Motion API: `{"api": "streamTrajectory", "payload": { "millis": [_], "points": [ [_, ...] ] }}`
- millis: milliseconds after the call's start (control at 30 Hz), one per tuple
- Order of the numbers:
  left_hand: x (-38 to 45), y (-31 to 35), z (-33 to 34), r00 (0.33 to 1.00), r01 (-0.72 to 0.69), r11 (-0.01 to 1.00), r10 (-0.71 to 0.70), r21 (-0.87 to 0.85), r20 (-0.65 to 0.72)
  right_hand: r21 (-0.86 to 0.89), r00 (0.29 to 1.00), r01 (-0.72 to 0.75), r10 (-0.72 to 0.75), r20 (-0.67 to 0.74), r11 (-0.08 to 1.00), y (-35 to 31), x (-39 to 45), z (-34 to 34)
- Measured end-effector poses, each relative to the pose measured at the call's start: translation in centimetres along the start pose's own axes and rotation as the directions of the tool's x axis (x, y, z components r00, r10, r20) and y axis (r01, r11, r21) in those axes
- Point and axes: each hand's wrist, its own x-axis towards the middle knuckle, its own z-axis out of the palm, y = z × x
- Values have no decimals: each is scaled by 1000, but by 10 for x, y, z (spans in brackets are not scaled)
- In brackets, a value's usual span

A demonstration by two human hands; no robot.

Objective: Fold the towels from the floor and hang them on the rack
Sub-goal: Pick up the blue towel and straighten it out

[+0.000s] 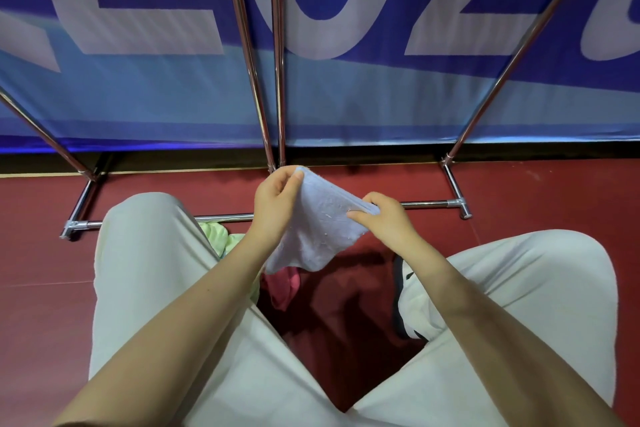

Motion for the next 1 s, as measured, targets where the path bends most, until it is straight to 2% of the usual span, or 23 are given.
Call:
{"api": "streamTrajectory", "payload": {
  "millis": [100,233,300,400,600,667,800,900,1000],
  "points": [
    [6,-3,-2,996,68,997,-70,-38,-60,208,1000,-8,9,-4,978,-1,2,-4],
    [12,-7,-5,975,167,975,-185,-147,-122,471,999,8,8,-32,882,-5,2,-8],
    [13,-8,-5,970,190,964,-214,-185,-118,474,995,67,-27,-91,878,-10,1,-8],
    [13,-8,-4,964,220,949,-247,-226,-98,362,974,153,-80,-210,919,-17,0,-8],
    [15,-4,5,943,264,941,-298,-213,-147,333,941,92,27,-336,938,-20,9,-1],
    [13,-3,9,928,303,928,-339,-217,-153,351,932,29,101,-347,936,-21,13,5],
    [10,5,21,858,419,838,-492,-350,-149,453,905,-124,287,-312,883,-21,20,19],
    [7,13,33,854,410,829,-495,-381,-158,536,893,-165,356,-274,828,-26,23,25],
    [2,19,43,866,396,843,-474,-364,-157,556,900,-149,345,-266,817,-35,25,28]
  ]
}}
